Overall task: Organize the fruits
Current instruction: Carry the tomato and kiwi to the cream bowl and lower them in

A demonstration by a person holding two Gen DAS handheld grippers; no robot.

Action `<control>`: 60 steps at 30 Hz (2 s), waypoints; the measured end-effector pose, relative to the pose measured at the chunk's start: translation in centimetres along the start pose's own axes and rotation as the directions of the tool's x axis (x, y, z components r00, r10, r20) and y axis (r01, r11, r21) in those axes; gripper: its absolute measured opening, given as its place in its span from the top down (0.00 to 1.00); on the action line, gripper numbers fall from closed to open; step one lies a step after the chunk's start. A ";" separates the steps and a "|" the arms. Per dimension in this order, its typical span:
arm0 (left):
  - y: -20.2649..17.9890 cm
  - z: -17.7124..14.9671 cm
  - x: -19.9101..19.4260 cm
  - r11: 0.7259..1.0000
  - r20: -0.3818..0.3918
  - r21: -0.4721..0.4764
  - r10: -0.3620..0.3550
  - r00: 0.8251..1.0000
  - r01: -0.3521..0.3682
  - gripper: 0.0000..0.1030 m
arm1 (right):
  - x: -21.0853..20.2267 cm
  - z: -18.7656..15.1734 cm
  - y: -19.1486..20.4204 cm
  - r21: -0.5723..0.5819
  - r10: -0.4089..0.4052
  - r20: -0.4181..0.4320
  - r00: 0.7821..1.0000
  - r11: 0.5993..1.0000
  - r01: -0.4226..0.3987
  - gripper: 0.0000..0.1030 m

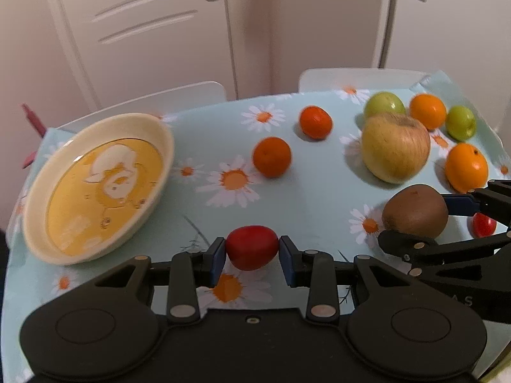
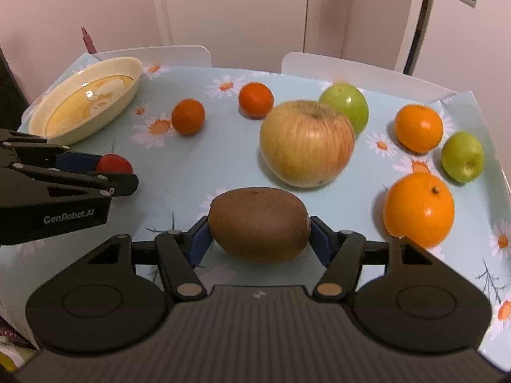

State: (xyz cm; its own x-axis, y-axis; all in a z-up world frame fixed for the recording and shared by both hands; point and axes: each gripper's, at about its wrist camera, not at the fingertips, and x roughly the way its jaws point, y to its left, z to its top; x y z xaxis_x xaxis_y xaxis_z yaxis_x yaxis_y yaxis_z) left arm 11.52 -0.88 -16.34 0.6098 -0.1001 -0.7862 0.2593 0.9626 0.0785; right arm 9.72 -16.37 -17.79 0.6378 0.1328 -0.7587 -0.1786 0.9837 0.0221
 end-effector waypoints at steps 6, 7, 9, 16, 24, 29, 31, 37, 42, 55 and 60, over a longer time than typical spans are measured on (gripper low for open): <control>1.0 0.3 -2.7 0.996 0.044 -0.071 0.062 0.997 -0.059 0.61 | -1.6 1.9 0.5 -0.049 0.048 0.040 0.998 0.998 -0.046 0.23; 1.3 0.4 -3.1 0.994 0.051 -0.083 0.073 0.996 -0.069 0.61 | -1.9 2.3 0.8 -0.061 0.056 0.045 0.997 0.997 -0.054 0.23; 1.8 0.6 -4.1 0.990 0.065 -0.110 0.097 0.993 -0.089 0.61 | -2.4 3.3 1.1 -0.081 0.080 0.054 0.995 0.994 -0.076 0.23; 5.0 2.2 -7.3 0.971 0.115 -0.181 0.180 0.977 -0.157 0.61 | -3.6 7.8 3.3 -0.146 0.158 0.081 0.984 0.978 -0.146 0.23; 11.0 5.0 -7.1 0.959 0.135 -0.192 0.237 0.962 -0.210 0.61 | -1.9 13.2 7.2 -0.140 0.221 0.087 0.971 0.968 -0.208 0.23; 14.2 6.4 -4.8 0.963 0.128 -0.162 0.237 0.963 -0.215 0.61 | 0.6 15.9 9.9 -0.112 0.226 0.080 0.971 0.970 -0.217 0.23; 15.4 6.9 -3.5 0.967 0.124 -0.145 0.230 0.965 -0.212 0.61 | 1.8 16.7 10.7 -0.097 0.228 0.072 0.971 0.971 -0.221 0.23; 17.5 7.6 1.0 0.977 0.103 -0.090 0.199 0.975 -0.191 0.61 | 5.5 18.4 12.6 -0.056 0.211 0.047 0.976 0.977 -0.208 0.23; 18.2 7.4 4.2 0.981 0.076 -0.039 0.194 0.978 -0.191 0.61 | 8.0 19.1 13.1 -0.029 0.184 0.027 0.982 0.983 -0.184 0.23; 18.1 7.8 7.3 0.988 0.084 0.044 0.142 0.986 -0.146 0.18 | 10.3 19.8 13.1 0.009 0.141 0.001 0.990 0.990 -0.141 0.23; 18.4 7.2 6.0 0.988 0.086 0.040 0.147 0.985 -0.151 0.12 | 10.2 19.9 13.3 -0.007 0.144 0.004 0.990 0.990 -0.144 0.23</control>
State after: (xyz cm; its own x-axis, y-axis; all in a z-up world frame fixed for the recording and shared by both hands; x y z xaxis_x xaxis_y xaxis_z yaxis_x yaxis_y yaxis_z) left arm 25.34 14.45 -15.26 0.7032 0.0217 -0.7107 0.1941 0.9557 0.2213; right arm 28.75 0.50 -12.30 0.6085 0.2734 -0.7449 -0.2735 0.9535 0.1266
